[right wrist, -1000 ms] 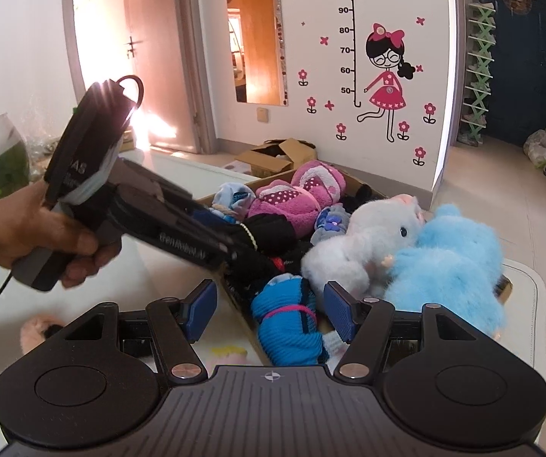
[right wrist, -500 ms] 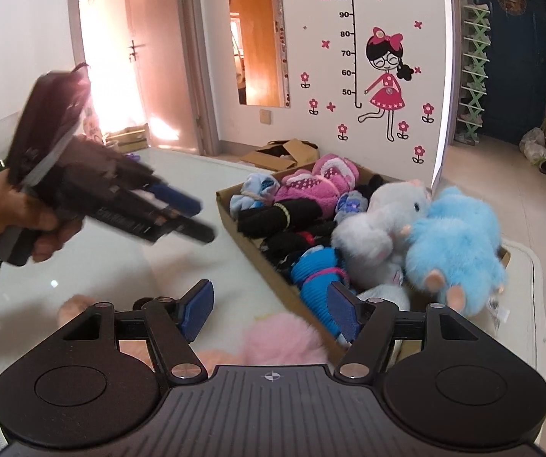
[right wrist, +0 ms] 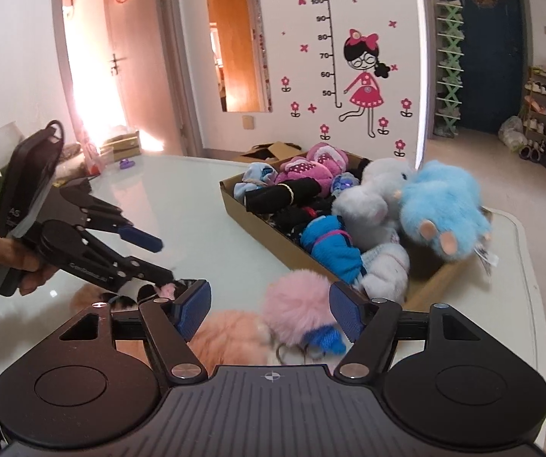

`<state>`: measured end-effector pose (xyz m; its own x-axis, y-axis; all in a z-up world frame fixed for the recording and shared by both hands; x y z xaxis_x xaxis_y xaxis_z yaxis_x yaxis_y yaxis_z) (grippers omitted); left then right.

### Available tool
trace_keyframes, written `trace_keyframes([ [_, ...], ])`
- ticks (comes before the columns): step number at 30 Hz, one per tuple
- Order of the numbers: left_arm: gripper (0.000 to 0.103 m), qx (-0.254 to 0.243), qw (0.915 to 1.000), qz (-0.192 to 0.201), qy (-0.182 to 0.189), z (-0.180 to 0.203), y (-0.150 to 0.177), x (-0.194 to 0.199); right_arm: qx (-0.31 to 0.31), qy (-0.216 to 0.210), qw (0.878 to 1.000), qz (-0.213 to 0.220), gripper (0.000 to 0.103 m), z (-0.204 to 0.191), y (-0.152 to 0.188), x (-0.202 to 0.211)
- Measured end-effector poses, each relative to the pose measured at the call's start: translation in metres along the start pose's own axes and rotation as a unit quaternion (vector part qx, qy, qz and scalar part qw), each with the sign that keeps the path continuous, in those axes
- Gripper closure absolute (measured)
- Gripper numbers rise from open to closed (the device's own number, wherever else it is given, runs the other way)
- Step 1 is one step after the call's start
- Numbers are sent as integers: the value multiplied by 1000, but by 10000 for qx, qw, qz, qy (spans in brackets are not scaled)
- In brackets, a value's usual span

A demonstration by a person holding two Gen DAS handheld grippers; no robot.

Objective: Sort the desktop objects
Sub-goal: 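Move left tool to the black-and-pink sock bundle while right tool reaches the pink pompom keychain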

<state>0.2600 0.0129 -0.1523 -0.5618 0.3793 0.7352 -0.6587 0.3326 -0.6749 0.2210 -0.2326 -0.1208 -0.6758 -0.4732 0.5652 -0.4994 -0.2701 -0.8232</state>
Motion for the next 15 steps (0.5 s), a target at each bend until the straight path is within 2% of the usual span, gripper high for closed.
trace_keyframes([
  [3,40,-24,9999,86,86,7,8,10,-85,109,9999,3,25,2,6,9],
  [7,39,-39,9997,28,220,19,21,13,-252,275,9993,56,21,4,8,15],
  [15,37,141,9990,133,398,31,43,31,-544,264,9980,161,19,7,17,23],
])
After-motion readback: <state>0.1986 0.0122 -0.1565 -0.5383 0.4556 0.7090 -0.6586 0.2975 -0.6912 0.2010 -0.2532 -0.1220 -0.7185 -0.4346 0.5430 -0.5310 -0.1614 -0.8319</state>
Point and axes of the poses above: each gripper's, at about its wrist camera, not at the fingertips, and x roughly against the way its jaws point, z to its right, y to its underside, the point moved 6 cm from there along -x, roughly the way its jaws point, and after that the axes turned 7 degrees about y, right-handed, at the moved point
